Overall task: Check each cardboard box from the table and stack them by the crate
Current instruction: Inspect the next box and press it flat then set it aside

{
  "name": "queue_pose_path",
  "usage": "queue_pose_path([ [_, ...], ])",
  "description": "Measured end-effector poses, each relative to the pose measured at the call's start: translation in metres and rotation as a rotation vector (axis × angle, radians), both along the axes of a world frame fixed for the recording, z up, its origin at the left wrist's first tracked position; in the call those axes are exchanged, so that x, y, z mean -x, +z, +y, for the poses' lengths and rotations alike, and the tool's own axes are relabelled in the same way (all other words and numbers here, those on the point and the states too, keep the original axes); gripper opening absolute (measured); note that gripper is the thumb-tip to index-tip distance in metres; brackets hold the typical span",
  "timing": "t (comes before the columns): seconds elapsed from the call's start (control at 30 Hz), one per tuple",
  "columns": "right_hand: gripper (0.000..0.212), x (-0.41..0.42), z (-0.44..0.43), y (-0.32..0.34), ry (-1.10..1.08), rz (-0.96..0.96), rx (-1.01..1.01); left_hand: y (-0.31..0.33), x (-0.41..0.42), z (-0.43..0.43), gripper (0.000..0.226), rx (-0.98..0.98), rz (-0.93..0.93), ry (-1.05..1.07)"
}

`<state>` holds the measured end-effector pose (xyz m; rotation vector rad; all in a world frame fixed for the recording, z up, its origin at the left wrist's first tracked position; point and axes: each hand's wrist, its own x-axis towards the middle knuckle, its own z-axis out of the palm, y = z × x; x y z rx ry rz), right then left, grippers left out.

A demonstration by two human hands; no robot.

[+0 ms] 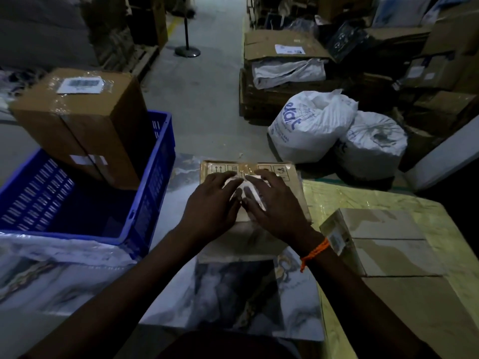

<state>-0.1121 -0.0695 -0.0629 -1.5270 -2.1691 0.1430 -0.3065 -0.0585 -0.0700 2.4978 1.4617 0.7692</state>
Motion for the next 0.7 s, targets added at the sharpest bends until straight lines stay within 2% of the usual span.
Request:
queue_pose_path([
  [0.13,0.058,0.013,0.009,-0.003,-0.062,-0.115,0.070,0.001,-0.008,0.013,0.040,0.060,0.144,0.013],
  [0.33,0.053,0.012,-0.001,-0.008,-0.097,-0.094,0.034,0.006,-0.011,0.004,0.039,0.052,0.238,0.018],
  [0.5,0.060,0.001,-0.010,0.000,0.006,-0.095,0.148,0.008,-0.004,0.002,0.044,0.049,0.212,-0.048],
  [0.6,0.046,-0.019,-0.023,0.005,0.070,-0.064,0.145,0.007,0.007,-0.010,0.051,0.031,0.168,-0.168],
  [0.7,0.037,-0.040,-0.041,0.010,0.079,-0.022,0.036,0.000,0.020,-0.027,0.053,0.072,0.112,-0.266],
])
